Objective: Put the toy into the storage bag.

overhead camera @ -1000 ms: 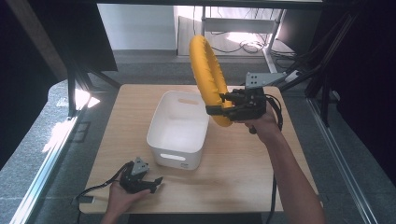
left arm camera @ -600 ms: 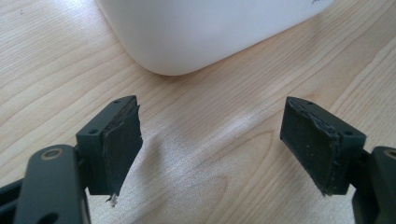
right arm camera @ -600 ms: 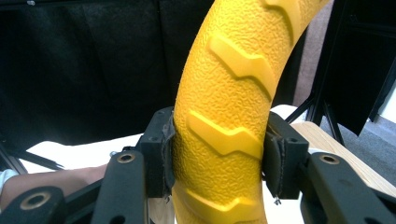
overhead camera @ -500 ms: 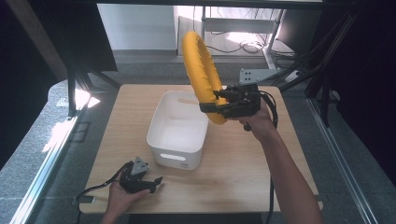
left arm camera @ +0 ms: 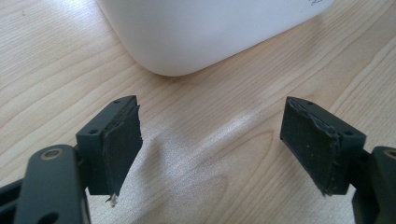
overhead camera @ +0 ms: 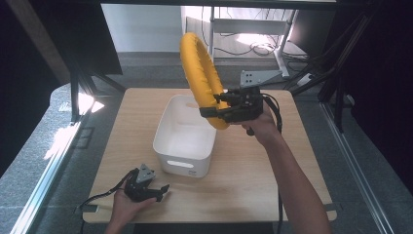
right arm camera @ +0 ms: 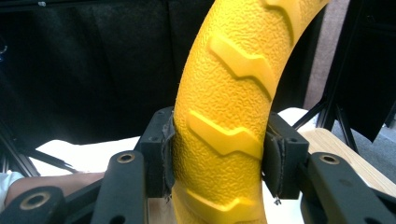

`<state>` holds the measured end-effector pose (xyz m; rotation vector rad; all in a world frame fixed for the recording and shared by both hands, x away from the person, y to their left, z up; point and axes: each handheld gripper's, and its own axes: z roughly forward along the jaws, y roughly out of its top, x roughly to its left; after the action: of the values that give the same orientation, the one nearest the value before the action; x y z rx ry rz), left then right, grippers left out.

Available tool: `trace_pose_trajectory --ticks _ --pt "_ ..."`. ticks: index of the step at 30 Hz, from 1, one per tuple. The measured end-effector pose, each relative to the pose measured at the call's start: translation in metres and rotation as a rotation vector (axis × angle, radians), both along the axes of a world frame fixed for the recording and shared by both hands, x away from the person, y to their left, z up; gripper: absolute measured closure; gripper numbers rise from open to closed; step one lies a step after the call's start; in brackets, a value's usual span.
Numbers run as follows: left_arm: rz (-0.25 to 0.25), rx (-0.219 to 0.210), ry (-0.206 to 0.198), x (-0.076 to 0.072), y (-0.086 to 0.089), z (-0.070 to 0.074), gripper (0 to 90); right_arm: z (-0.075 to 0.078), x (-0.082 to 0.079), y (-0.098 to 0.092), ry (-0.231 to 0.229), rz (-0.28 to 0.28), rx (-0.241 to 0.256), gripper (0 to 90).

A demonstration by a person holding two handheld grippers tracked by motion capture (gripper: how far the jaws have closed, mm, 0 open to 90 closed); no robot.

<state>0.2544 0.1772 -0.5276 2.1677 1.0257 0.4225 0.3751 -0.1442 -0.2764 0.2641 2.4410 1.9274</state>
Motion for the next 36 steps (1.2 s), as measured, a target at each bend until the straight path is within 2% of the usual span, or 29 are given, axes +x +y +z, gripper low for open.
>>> trace_pose_trajectory --ticks 10,25,36 --pt "0.001 0.0 -0.001 0.0 0.0 0.0 20.7 -0.003 0.002 0.012 0.009 0.02 -0.004 51.3" --pt "0.006 0.001 -0.006 -0.001 0.001 0.001 20.6 -0.013 0.0 0.037 0.033 0.085 -0.008 51.3" --pt "0.004 0.004 -0.006 -0.001 0.001 0.001 20.6 -0.023 0.001 0.045 0.051 0.106 -0.01 51.3"
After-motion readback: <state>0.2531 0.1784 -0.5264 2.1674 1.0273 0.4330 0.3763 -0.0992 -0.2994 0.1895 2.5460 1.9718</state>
